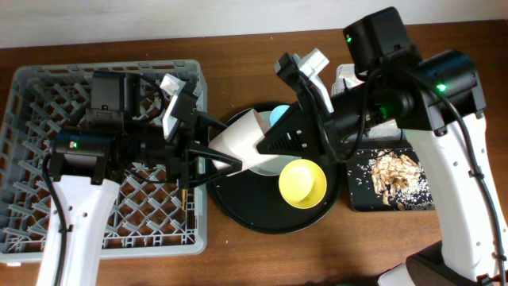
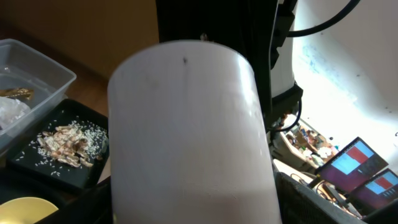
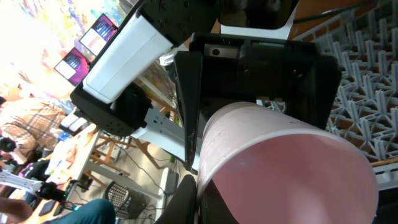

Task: Sort waste into correct bins and load items into the dishwasher rack
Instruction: 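Hand the pink cup from the right gripper to the left gripper over the rack, then set the pink cup upside down in the rack with the left gripper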

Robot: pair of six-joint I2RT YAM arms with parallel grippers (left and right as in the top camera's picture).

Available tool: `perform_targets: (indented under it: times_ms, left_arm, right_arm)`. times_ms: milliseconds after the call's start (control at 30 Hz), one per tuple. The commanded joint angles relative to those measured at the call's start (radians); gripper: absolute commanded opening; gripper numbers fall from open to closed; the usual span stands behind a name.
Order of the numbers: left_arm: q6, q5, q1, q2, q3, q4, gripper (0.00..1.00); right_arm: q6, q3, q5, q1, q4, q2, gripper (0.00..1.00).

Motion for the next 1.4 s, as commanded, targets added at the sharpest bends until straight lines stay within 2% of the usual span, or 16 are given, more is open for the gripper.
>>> perform_targets:
  times_ms: [0, 67, 133, 233, 300, 333, 367, 467, 567, 633, 733, 800, 900, 1233, 1367]
  left_arm:
    - [0.016, 0.035, -0.002, -0.016, 0.005, 0.005, 0.68]
    - [0.016, 0.034, -0.002, -0.016, 0.005, 0.005, 0.58]
    - [-0.004, -0.036, -0.002, -0.016, 0.005, 0.002, 0.51]
    - [-0.183, -0.347, -0.002, -0.018, 0.006, 0.005, 0.47]
    - [-0.343, -0.641, -0.002, -0.018, 0.018, 0.005, 0.46]
    - [-0.385, -0.745, -0.002, -0.018, 0.027, 0.001, 0.44]
    - [-0.442, -0.893, -0.002, -0.018, 0.04, -0.01, 0.43]
    - [-0.536, -1.267, -0.002, -0.015, 0.069, -0.052, 0.37]
    - [-0.562, -1.355, 0.003, 0.028, 0.069, -0.073, 0.3]
    - [-0.57, -1.374, 0.016, 0.081, 0.069, -0.121, 0.3]
    - [-0.569, -1.467, 0.047, 0.228, 0.069, -0.259, 0.36]
    - [-0.569, -1.467, 0.068, 0.278, 0.069, -0.26, 0.37]
    - [-0.57, -1.474, 0.077, 0.314, 0.069, -0.208, 0.3]
    - [-0.569, -1.473, 0.074, 0.38, 0.063, -0.207, 0.3]
    - [-0.569, -1.474, 0.067, 0.381, -0.001, -0.171, 0.31]
  right_arm:
    - [-0.022, -0.032, 0.005, 0.004, 0.001, 0.008, 0.04]
    - [-0.021, -0.031, 0.004, 0.003, 0.005, 0.007, 0.06]
    - [-0.021, -0.032, 0.005, 0.003, 0.005, 0.007, 0.22]
    - [-0.021, -0.031, 0.012, -0.026, 0.005, 0.007, 0.49]
    - [-0.021, -0.031, 0.077, -0.064, 0.004, 0.007, 0.75]
    - [-0.019, -0.032, 0.134, -0.076, 0.003, 0.007, 0.9]
    - [-0.008, -0.032, 0.229, -0.084, -0.005, 0.007, 0.99]
    - [-0.006, -0.032, 0.487, -0.082, -0.022, 0.007, 0.99]
    - [-0.006, -0.032, 0.569, -0.082, -0.022, 0.008, 0.99]
    - [-0.006, -0.032, 0.579, -0.082, -0.022, 0.008, 0.99]
    - [-0.006, -0.032, 0.578, -0.082, -0.022, 0.008, 0.99]
    - [-0.006, -0.032, 0.578, -0.082, -0.022, 0.008, 0.99]
    - [-0.006, -0.032, 0.579, -0.082, -0.022, 0.008, 0.98]
    - [-0.006, -0.032, 0.579, -0.082, -0.022, 0.008, 0.99]
    - [-0.006, -0.032, 0.578, -0.082, -0.022, 0.008, 0.99]
